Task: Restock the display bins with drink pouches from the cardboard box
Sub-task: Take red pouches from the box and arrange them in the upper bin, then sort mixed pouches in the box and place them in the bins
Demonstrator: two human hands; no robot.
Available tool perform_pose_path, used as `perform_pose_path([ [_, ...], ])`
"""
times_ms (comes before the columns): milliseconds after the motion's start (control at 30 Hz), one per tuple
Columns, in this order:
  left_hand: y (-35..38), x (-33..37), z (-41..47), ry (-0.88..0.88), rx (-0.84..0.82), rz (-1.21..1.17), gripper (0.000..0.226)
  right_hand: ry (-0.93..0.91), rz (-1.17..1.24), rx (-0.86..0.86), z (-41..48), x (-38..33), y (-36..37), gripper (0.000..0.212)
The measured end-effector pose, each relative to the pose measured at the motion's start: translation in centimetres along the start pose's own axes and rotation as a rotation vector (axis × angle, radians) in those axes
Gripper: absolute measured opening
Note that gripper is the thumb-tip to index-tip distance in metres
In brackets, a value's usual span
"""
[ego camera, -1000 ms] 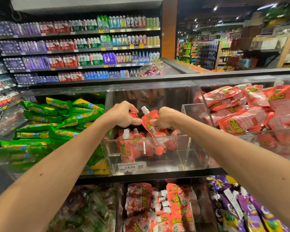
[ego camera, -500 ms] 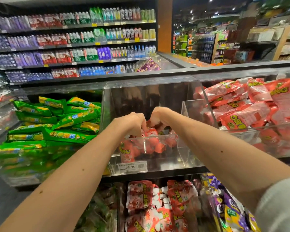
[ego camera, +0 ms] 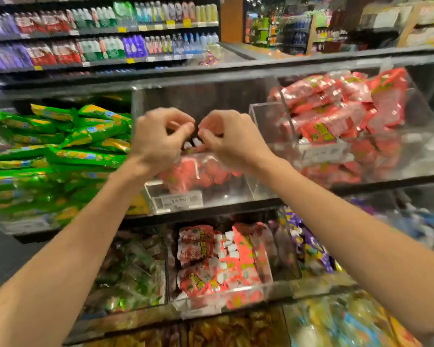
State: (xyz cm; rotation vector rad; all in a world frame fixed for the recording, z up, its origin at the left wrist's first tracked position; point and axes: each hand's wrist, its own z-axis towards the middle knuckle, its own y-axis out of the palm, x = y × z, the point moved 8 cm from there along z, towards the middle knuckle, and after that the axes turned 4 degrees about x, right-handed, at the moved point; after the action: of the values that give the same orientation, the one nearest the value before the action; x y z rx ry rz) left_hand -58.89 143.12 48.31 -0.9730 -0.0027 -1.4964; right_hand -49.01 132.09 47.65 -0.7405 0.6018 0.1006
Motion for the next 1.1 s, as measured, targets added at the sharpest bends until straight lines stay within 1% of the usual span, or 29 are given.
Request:
perform_pose_path([
  [67,-1.3,2.2,-3.2,0.081,0.159,-0.121,0.009,-0.067,0.071,0.141,-6.7,-0.5,-3.1,0.012],
  [100,-0.9,3.4,-5.3,0.097,0.178,-0.195,0.007,-0.045,0.076,0.179,-10.3,0.4,-4.0,0.012],
  [133,0.2,4.5,-7.8,0.105,0.157,-0.268,0.005,0.041,0.067,0.193,-14.0,2.1,-4.5,0.013],
  [167,2.0,5.5,-10.4,0.103,0.101,-0.335,0.004,0.171,0.058,0.196,-17.8,4.4,-4.8,0.015],
  [200,4.5,6.0,-13.1,0.087,0.013,-0.388,0.004,0.307,0.05,0.205,-21.8,7.0,-5.0,0.015],
  [267,11.2,7.4,-18.9,0.032,-0.222,-0.454,0.007,0.552,0.004,0.236,-30.7,11.9,-5.9,0.012],
  [333,18.4,9.6,-24.9,-0.033,-0.437,-0.491,0.012,0.768,-0.037,0.277,-39.3,15.8,-7.9,0.004],
  [367,21.8,11.0,-27.7,-0.073,-0.533,-0.505,0.012,0.851,-0.053,0.301,-42.9,17.3,-9.3,0.002],
  [433,28.2,14.8,-32.8,-0.115,-0.708,-0.524,0.014,0.995,-0.078,0.34,-49.1,20.1,-13.0,0.006],
  [500,33.9,19.6,-37.1,-0.082,-0.862,-0.521,0.021,1.105,-0.112,0.371,-54.0,23.0,-17.3,0.014],
  [567,39.1,25.1,-40.7,-0.04,-0.998,-0.515,0.017,1.171,-0.132,0.411,-58.4,25.8,-22.1,0.024],
  [667,46.1,34.1,-45.5,-0.043,-1.178,-0.552,0.015,1.255,-0.177,0.446,-64.4,29.4,-29.6,0.034],
  [767,52.1,42.7,-49.9,0.091,-1.318,-0.541,0.016,1.358,-0.225,0.504,-69.9,31.8,-36.8,0.041],
  [867,57.9,49.5,-52.5,0.188,-1.403,-0.479,0.011,1.446,-0.2,0.56,-74.0,34.4,-42.7,0.044],
  [900,59.9,51.3,-53.2,0.185,-1.43,-0.49,0.011,1.471,-0.205,0.571,-75.0,35.5,-44.4,0.045],
  [967,63.4,54.9,-53.6,0.153,-1.45,-0.51,0.018,1.507,-0.203,0.606,-76.7,37.8,-47.4,0.048],
  [1100,70.4,60.5,-53.9,0.123,-1.516,-0.485,0.009,1.591,-0.111,0.666,-78.6,43.2,-52.0,0.055],
])
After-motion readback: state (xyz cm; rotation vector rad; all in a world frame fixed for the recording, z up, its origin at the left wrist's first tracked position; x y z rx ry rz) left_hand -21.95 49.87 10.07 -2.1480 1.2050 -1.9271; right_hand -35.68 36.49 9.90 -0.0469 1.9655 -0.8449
